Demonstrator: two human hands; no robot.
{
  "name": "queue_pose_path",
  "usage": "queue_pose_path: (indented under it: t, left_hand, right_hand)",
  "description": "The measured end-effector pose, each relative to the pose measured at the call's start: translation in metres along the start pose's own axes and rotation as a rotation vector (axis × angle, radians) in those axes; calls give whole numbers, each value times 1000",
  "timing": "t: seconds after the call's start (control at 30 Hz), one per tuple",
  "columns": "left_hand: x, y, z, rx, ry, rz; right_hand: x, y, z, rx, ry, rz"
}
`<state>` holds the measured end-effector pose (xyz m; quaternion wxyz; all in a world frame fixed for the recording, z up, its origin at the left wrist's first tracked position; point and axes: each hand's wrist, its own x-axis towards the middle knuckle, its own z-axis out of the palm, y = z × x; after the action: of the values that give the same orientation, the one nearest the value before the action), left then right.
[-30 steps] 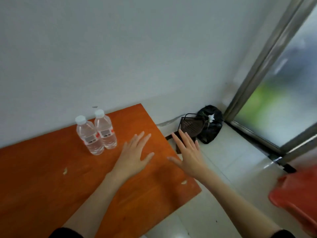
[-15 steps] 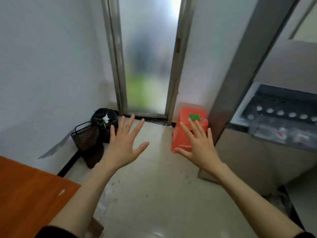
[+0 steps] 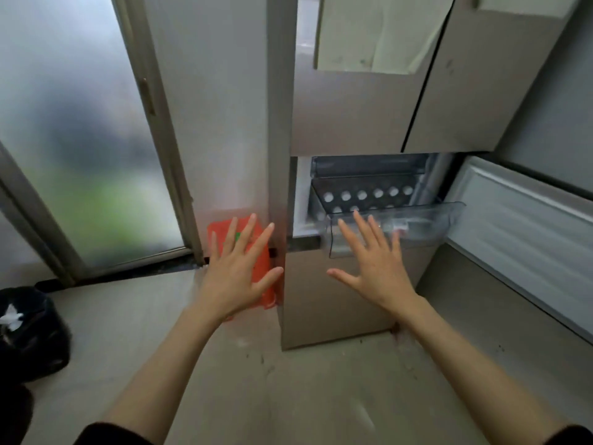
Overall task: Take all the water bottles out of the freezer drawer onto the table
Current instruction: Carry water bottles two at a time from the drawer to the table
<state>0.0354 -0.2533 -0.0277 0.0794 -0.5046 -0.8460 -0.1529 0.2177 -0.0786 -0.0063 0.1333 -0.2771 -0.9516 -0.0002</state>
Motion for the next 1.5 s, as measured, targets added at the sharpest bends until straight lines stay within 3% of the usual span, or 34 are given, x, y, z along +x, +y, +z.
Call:
queue_pose_path:
  t: [0.2, 0.53, 1.0, 1.1, 1.27, 1.5]
  left_hand:
    - [117, 35, 36, -34, 0, 73]
    - [255, 98, 99, -83, -147, 215]
    - [372, 138, 197, -382, -397, -64]
    - [387, 141, 206, -474, -539, -181]
    - [407, 138, 222, -487, -843, -214]
    - [414, 132, 255, -565, -1139, -301]
  right_hand:
    - [68, 89, -2, -32, -23, 92]
    - [138, 223, 34, 45, -98, 184]
    - [270, 372, 97, 267, -358, -24]
    - [291, 380, 106, 376, -490, -37]
    - [317, 389, 132, 409, -849, 30]
    - [328, 392, 170, 445, -1093, 72]
